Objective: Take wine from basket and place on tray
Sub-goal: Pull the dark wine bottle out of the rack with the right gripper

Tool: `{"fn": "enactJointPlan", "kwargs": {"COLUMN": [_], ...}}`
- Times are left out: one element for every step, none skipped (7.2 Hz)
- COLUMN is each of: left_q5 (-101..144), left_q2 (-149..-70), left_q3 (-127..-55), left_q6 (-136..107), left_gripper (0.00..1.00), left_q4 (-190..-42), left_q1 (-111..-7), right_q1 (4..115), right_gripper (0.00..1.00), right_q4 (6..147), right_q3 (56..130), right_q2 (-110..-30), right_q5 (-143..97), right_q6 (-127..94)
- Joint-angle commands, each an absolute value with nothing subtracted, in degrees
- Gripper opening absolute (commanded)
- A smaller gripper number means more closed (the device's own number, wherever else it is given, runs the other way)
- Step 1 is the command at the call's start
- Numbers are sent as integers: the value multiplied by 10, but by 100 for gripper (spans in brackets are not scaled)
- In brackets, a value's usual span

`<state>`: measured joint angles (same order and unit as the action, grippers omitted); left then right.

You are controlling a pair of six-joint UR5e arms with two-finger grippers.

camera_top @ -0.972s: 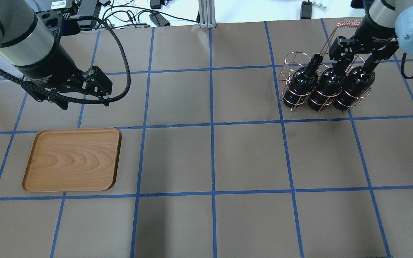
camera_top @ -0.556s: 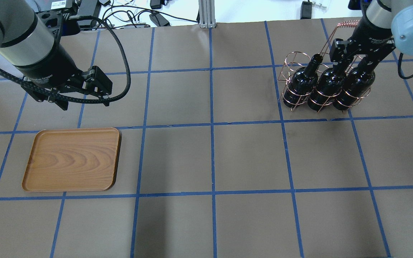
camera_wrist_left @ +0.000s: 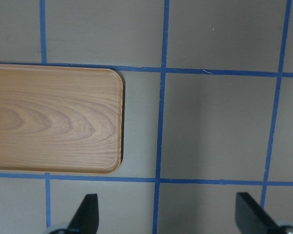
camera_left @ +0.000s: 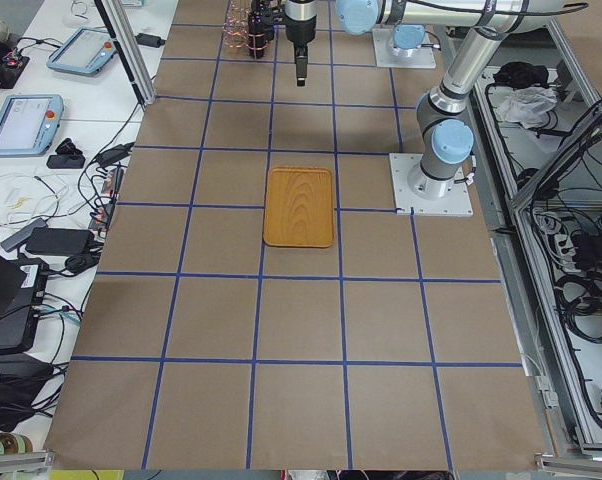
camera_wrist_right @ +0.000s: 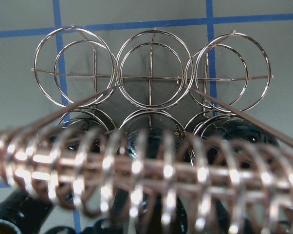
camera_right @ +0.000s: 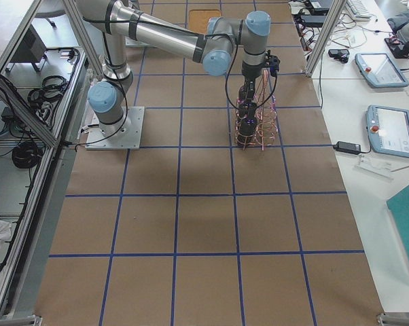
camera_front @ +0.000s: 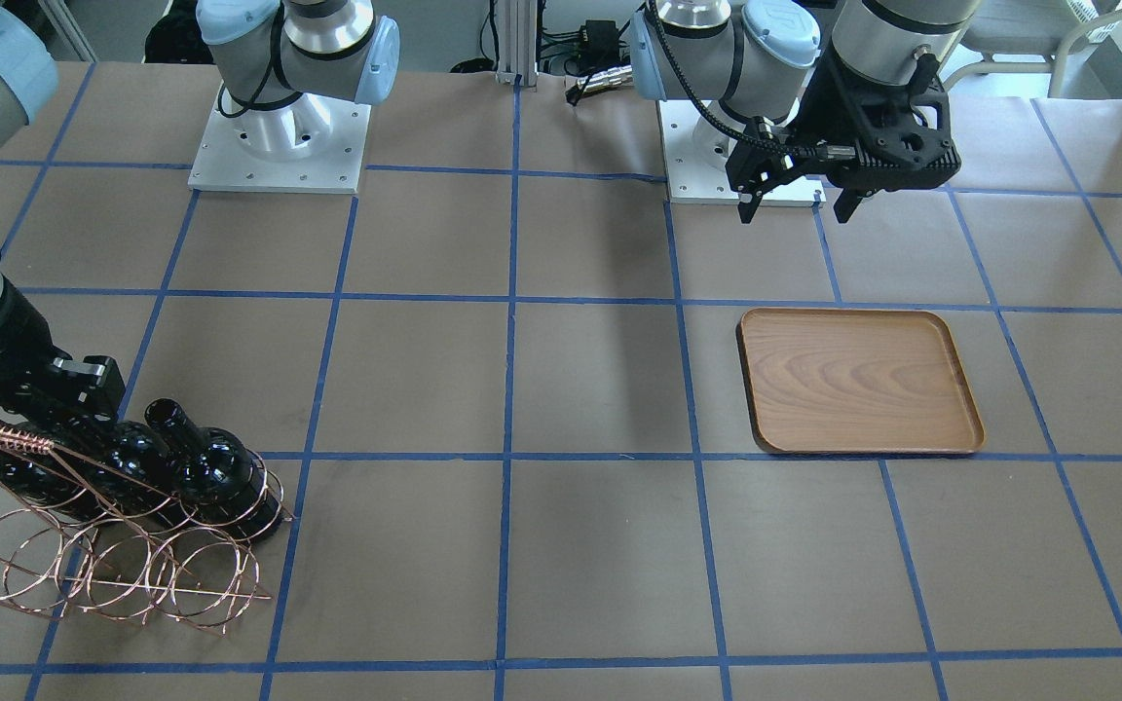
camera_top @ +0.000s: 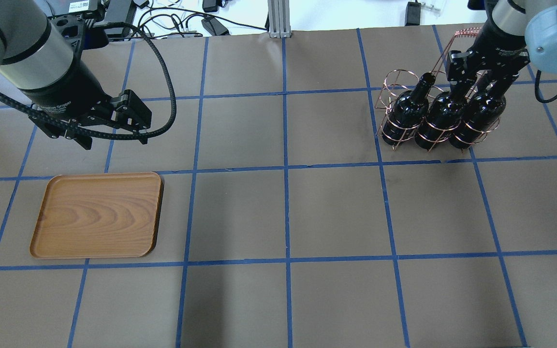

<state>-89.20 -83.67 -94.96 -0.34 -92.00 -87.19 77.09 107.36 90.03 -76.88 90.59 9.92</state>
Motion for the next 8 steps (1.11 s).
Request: {"fn": "enactJointPlan", "kwargs": {"left_q5": [-892,-892,-893,-892,-892,-891,-892,-891], "left_q2": [-837,-837,-837,-837,-836,-836,-836,-836], "left_q3": [-950,-949,-950,-950,-954,-955,-955,-955], "left_q6": [-5,-1,-3,-5,-4,-5,-4,-5], "left_gripper": [100,100,100,100,100,100,100,100], "left_q4": [-921,-921,-921,-921,-921,-920,-918,-917], "left_q1": [-872,-871,-872,-872,-872,-872,-872,-872], "right_q1": [773,773,772,773,773,780,790,793], "right_gripper": [55,44,35,25,21,21,21,19], "right_q4": [1078,1078,1077,1077,1076,1070,1019,944], "right_q3": [900,900,900,899,898,880,833,778], "right_q2": [-767,-764,-765,-766,-766,-771,-776,-791], "right_q5": [905,905,904,904,904,897,899,906], "right_q6": [102,106,107,108,108,106,106,107]}}
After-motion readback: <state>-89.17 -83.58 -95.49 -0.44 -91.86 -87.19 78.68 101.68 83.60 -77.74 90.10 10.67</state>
